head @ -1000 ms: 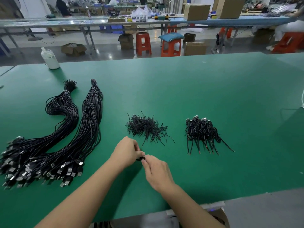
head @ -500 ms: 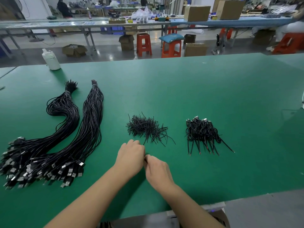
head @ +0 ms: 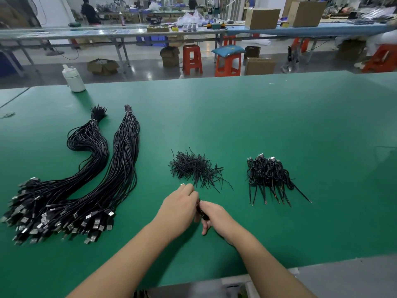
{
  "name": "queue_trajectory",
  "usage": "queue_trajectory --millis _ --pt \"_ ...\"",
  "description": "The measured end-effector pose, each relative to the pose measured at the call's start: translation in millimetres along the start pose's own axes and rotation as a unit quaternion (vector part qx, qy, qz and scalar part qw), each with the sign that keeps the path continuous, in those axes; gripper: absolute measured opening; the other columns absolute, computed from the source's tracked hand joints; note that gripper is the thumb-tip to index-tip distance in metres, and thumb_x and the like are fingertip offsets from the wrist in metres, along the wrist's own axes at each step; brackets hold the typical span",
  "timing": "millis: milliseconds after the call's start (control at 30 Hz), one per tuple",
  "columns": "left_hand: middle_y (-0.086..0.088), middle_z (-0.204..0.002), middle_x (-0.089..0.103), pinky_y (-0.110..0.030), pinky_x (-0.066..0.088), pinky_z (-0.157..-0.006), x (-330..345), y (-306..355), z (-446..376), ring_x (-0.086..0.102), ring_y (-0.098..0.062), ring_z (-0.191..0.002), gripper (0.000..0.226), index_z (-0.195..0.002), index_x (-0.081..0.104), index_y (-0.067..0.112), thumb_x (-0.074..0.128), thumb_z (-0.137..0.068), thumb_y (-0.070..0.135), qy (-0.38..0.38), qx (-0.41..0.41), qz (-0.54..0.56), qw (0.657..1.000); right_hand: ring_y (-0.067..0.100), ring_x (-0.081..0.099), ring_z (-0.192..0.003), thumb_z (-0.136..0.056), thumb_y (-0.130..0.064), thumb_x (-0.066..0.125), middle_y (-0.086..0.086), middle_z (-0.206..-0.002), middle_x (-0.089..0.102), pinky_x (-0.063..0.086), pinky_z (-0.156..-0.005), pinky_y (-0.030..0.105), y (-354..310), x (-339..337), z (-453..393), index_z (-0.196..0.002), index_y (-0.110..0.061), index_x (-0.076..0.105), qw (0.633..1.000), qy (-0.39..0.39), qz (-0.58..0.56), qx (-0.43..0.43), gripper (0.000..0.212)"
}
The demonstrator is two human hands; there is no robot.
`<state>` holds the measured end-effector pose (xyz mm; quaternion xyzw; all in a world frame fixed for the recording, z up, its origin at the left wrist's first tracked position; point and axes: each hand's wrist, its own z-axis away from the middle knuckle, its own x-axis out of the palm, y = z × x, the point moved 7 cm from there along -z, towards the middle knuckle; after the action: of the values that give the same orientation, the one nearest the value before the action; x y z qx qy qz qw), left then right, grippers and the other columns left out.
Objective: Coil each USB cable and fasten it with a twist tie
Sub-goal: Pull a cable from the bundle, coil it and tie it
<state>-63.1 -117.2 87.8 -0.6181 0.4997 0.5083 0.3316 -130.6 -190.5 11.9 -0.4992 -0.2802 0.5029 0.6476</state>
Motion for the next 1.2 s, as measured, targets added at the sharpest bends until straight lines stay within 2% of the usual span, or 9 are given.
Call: queue_trajectory --millis 100,200,333,400,533,733,867,1033,1200 --pt "-0.003 -0.084 0.056 -0.032 0.053 -0.067 -4 1 0 0.057 -0.022 -0.076 0.013 -0.077 0.062 0.013 0.074 -0.076 0.015 0.056 0.030 0.031 0.998 0.022 0.054 -0.055 -0.106 -0.019 0.042 0.009 -0.063 0.054 0.054 -0.074 0.046 0 -1 -1 -0.087 -0.005 0.059 0.995 -0.017 -0.094 -0.008 0.029" --pt "-0.006 -0.094 0.057 -0.036 0.049 -0.070 -2 1 0 0.054 -0.024 -0.086 0.011 -0.082 0.062 0.010 0.055 -0.085 0.017 0.086 0.033 0.022 0.996 0.021 0.062 -0.068 -0.105 -0.013 0.047 0.013 -0.080 0.063 0.060 -0.080 0.041 1 -5 -3 -0.103 0.004 0.063 0.985 -0.020 -0.172 -0.009 0.024" --pt "-0.005 -0.093 0.058 -0.034 0.046 -0.068 -3 6 0 0.052 -0.024 -0.083 0.013 -0.084 0.064 0.012 0.054 -0.084 0.019 0.109 0.025 0.008 0.994 0.030 0.066 -0.091 -0.103 -0.008 0.047 0.022 -0.101 0.068 0.055 -0.093 0.050 6 -9 -7 -0.113 0.011 0.062 0.971 -0.010 -0.238 -0.011 0.027" --pt "-0.002 -0.083 0.056 -0.033 0.046 -0.063 -1 9 0 0.050 -0.022 -0.074 0.003 -0.083 0.063 0.014 0.061 -0.082 0.016 0.103 0.024 0.007 0.994 0.027 0.068 -0.090 -0.103 -0.007 0.047 0.022 -0.102 0.069 0.057 -0.088 0.044 9 -11 -8 -0.115 0.012 0.062 0.966 -0.010 -0.258 -0.009 0.027" --pt "0.002 -0.076 0.054 -0.029 0.045 -0.060 3 10 0 0.050 -0.020 -0.068 0.019 -0.084 0.063 0.015 0.079 -0.074 0.010 0.082 -0.001 0.031 0.996 0.025 0.071 -0.096 -0.102 -0.007 0.049 0.022 -0.106 0.071 0.057 -0.083 0.038 12 -13 -10 -0.114 0.009 0.064 0.959 -0.012 -0.282 -0.016 0.025" --pt "0.003 -0.075 0.054 -0.027 0.044 -0.052 3 8 -5 0.053 -0.018 -0.063 0.028 -0.084 0.062 0.015 0.085 -0.067 0.011 0.032 0.000 0.020 0.999 0.032 0.068 -0.100 -0.099 -0.007 0.055 0.028 -0.111 0.069 0.056 -0.087 0.044 15 -15 -12 -0.114 0.010 0.065 0.948 -0.011 -0.318 -0.033 0.024" --pt "0.004 -0.074 0.052 -0.024 0.037 -0.045 7 10 -6 0.053 -0.015 -0.059 0.027 -0.083 0.061 0.017 0.084 -0.067 0.016 -0.013 0.001 -0.027 1.000 0.025 0.070 -0.095 -0.097 -0.006 0.057 0.022 -0.105 0.072 0.057 -0.082 0.039 14 -16 -12 -0.114 0.007 0.066 0.939 0.000 -0.341 -0.032 0.023" --pt "0.004 -0.068 0.051 -0.023 0.035 -0.039 1 11 -8 0.051 -0.013 -0.049 0.032 -0.077 0.060 0.017 0.088 -0.063 0.016 -0.001 -0.013 -0.006 1.000 0.021 0.071 -0.088 -0.095 -0.013 0.061 0.018 -0.099 0.073 0.059 -0.077 0.034 10 -16 -9 -0.108 0.003 0.069 0.933 -0.005 -0.357 -0.044 0.023" --pt "-0.001 -0.087 0.057 -0.030 0.039 -0.056 8 0 -5 0.058 -0.023 -0.066 0.008 -0.098 0.062 0.013 0.060 -0.095 0.020 0.004 -0.060 0.079 0.995 0.024 0.071 -0.091 -0.100 -0.015 0.055 0.021 -0.103 0.073 0.059 -0.080 0.037 13 -17 -9 -0.112 0.004 0.067 0.938 -0.021 -0.344 -0.035 0.026"
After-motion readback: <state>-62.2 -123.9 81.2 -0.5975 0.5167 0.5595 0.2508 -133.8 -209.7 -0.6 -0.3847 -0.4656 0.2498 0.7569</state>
